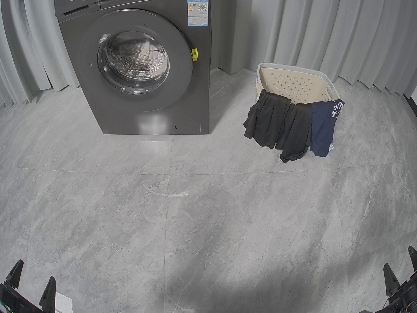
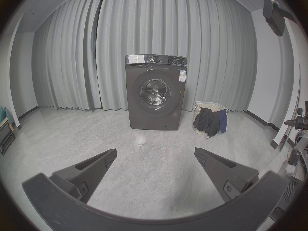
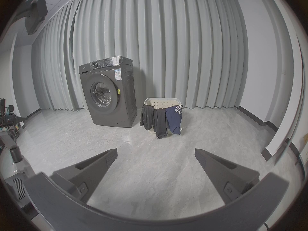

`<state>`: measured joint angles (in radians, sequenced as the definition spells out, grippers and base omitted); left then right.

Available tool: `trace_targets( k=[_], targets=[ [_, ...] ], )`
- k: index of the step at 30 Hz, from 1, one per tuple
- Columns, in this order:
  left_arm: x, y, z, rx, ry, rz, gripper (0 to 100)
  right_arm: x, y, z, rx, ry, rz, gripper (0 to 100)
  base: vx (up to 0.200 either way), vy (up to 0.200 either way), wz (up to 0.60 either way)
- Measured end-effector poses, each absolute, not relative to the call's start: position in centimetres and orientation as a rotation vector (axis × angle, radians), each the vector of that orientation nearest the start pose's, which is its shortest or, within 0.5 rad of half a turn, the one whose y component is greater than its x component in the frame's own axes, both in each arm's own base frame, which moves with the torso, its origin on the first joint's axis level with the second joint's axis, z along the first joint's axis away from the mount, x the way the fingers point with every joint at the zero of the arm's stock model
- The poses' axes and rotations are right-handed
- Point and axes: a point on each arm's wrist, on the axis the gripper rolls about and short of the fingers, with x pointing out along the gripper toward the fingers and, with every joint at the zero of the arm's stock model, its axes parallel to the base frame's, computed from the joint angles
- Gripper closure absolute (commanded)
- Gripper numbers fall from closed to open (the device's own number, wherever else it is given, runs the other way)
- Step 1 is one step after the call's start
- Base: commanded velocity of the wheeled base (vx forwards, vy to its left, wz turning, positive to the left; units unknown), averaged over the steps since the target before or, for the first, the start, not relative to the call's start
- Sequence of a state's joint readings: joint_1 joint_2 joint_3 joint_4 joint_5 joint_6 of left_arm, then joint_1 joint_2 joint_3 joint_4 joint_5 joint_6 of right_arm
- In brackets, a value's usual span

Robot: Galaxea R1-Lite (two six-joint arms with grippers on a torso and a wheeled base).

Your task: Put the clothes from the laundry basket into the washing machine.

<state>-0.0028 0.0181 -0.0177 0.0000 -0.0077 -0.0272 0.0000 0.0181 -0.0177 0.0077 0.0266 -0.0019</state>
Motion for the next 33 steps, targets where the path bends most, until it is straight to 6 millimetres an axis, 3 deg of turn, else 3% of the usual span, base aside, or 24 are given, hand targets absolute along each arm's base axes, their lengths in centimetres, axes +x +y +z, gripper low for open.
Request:
trace_targets(
  k=[24, 33],
  targets=[
    [-2.27, -0.01, 8.09, -0.024, -0.001, -0.007, 0, -2.27, 0.08, 8.0, 0.0, 0.008, 0.037, 0, 0.0, 0.0, 0.0],
    [-2.27, -0.01, 8.08, -0.025, 0.001, -0.01, 0, -2.27, 0.06, 8.0, 0.001, 0.008, 0.029, 0, 0.2, 0.0, 0.0]
  ],
)
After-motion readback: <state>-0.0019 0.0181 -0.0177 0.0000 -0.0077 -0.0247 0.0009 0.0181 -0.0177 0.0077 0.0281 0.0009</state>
